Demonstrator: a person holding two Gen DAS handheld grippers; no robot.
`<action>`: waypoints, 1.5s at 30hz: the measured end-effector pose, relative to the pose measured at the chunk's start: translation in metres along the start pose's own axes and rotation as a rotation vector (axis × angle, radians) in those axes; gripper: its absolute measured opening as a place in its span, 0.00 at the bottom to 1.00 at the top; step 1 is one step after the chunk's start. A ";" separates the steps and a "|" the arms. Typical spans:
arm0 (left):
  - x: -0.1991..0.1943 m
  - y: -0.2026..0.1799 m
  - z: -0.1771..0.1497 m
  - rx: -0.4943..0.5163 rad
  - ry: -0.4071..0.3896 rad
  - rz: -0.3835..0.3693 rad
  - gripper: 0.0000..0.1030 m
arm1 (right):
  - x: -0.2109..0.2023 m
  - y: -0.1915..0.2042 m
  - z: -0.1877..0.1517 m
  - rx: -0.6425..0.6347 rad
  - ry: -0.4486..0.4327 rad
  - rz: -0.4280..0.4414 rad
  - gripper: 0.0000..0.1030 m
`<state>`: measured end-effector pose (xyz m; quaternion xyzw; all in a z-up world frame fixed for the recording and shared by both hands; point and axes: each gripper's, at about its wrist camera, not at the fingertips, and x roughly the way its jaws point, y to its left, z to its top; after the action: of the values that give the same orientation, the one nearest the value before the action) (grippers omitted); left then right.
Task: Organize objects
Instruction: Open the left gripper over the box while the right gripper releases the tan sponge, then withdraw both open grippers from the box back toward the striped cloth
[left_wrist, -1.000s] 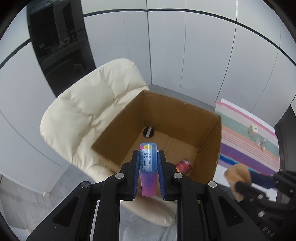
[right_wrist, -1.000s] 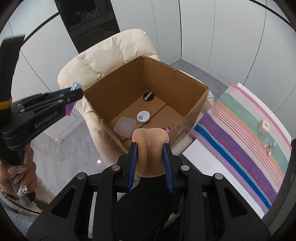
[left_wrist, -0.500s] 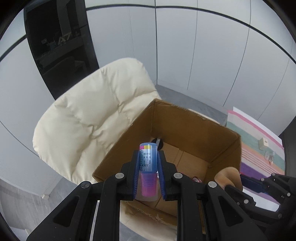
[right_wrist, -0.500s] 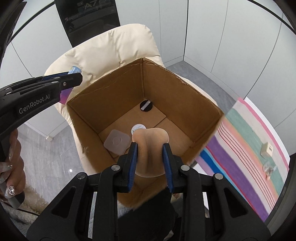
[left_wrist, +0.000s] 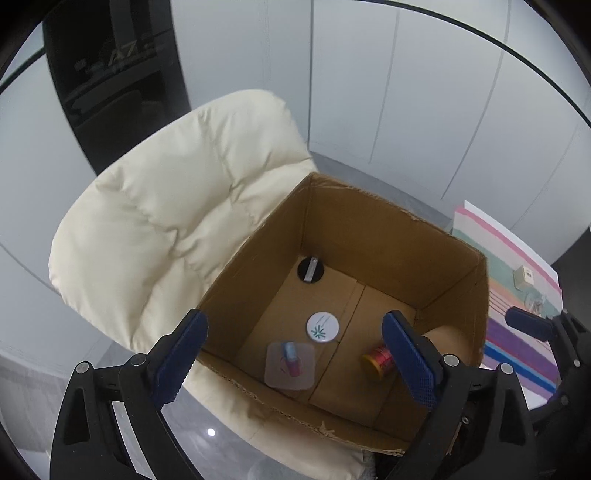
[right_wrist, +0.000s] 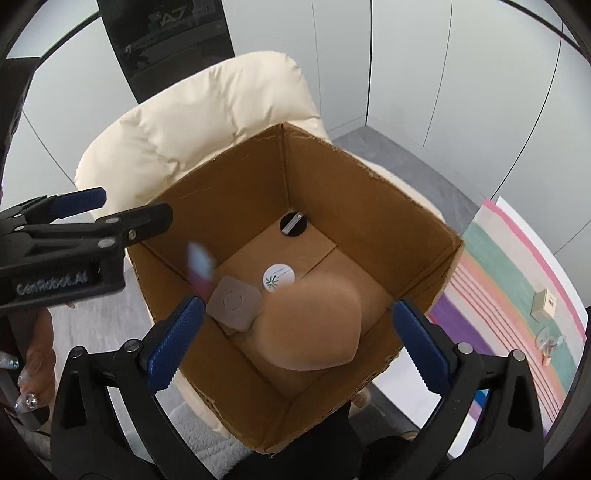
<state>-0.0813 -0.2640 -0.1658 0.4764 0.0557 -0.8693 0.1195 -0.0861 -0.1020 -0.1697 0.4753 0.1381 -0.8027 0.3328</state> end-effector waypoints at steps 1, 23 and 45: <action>-0.001 -0.002 0.000 0.004 -0.005 0.000 0.94 | 0.001 -0.001 0.000 -0.001 0.007 -0.009 1.00; 0.001 -0.001 -0.003 -0.009 0.024 -0.013 0.94 | -0.002 -0.010 -0.006 0.040 0.029 0.011 1.00; -0.039 0.006 -0.051 -0.045 -0.002 -0.058 0.94 | -0.049 -0.004 -0.033 0.079 0.020 0.002 1.00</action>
<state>-0.0179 -0.2530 -0.1604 0.4709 0.0891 -0.8714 0.1050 -0.0506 -0.0619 -0.1448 0.4962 0.1091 -0.8025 0.3129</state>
